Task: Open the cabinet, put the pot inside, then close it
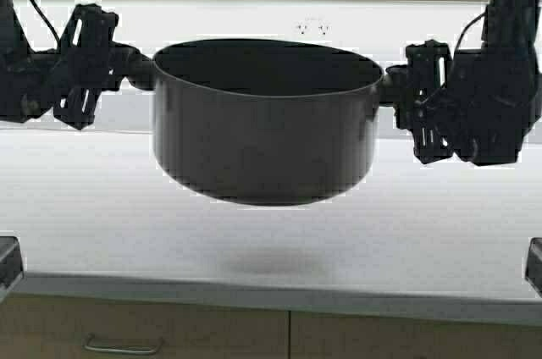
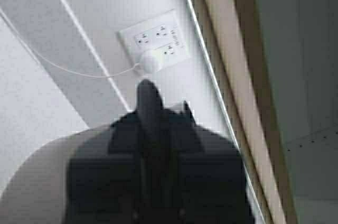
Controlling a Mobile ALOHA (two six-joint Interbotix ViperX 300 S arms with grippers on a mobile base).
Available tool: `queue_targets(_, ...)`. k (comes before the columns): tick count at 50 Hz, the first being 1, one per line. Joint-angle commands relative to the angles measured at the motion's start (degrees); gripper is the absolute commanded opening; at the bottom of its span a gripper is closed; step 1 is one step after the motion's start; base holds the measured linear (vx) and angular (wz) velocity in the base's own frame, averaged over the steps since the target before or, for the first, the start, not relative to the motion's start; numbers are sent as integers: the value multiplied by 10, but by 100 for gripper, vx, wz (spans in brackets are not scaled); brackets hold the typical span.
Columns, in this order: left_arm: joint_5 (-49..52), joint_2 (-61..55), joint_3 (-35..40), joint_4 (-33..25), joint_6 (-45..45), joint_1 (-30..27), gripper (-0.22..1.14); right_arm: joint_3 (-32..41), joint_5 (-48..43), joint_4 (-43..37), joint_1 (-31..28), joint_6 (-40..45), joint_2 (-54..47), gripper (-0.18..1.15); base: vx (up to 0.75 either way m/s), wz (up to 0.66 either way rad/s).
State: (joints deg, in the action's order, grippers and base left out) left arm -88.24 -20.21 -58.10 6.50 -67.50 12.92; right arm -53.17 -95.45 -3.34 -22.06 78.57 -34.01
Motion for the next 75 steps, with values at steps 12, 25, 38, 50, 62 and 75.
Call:
queue_targets(12,39,139,-47,3,-3,7,3,-48,-18,-16,-46,-7,134,8,-2,1)
queue_targets(25,93,215,-61,0,-3,8,3,-69,-12,-23,-58,-6,188,8,-2,1)
queue_targets(38,185,307,-51,0,-2,7,3,-69,42,-33,-69,-11,267,8,0,0)
queue_targets(50,290,388,-23,0,-1,8,3,-62,123,-33,-69,-18,361,8,0,0)
queue_targets(62,423,457,26,2,6,7,3,-29,234,-29,-69,-38,439,8,0,0)
queue_targets(75,508,498,88,4,7,7,3,23,361,-34,-70,-85,527,8,0,0)
